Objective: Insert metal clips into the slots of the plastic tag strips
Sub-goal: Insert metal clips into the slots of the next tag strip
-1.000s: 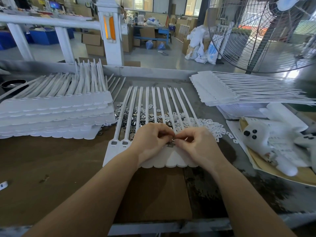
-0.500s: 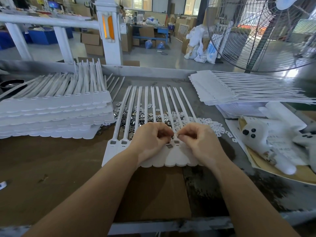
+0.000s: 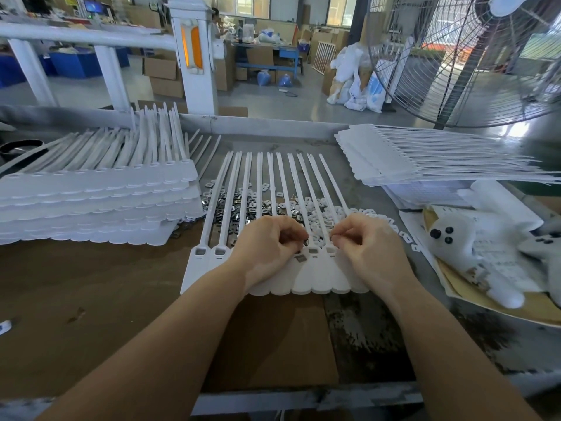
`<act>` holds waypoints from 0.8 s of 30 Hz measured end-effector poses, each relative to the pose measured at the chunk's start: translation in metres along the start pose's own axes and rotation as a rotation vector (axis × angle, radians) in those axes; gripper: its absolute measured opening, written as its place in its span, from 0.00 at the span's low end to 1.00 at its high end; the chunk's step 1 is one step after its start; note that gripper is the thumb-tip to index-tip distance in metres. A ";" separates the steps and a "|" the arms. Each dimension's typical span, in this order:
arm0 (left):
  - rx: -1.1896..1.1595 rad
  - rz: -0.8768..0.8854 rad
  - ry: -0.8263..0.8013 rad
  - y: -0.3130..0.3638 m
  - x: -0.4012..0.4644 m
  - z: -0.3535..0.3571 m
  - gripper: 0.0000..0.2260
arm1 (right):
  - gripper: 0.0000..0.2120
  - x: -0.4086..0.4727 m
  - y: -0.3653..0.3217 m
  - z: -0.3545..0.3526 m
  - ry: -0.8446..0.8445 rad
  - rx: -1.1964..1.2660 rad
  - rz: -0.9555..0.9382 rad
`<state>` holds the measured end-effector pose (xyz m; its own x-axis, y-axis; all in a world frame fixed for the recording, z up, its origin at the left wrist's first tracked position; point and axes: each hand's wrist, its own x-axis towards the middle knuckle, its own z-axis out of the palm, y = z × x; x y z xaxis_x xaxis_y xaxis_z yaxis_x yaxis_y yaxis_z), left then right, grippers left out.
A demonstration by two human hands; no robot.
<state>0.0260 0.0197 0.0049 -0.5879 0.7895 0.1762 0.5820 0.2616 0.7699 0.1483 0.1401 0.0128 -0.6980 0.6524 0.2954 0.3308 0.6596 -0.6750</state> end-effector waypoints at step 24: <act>-0.002 0.012 -0.031 0.000 0.000 -0.003 0.07 | 0.04 0.010 -0.005 -0.003 -0.149 -0.052 0.176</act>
<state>0.0245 0.0180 0.0072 -0.5633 0.8093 0.1663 0.5878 0.2511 0.7691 0.1418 0.1445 0.0209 -0.7115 0.6992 0.0700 0.4855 0.5611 -0.6704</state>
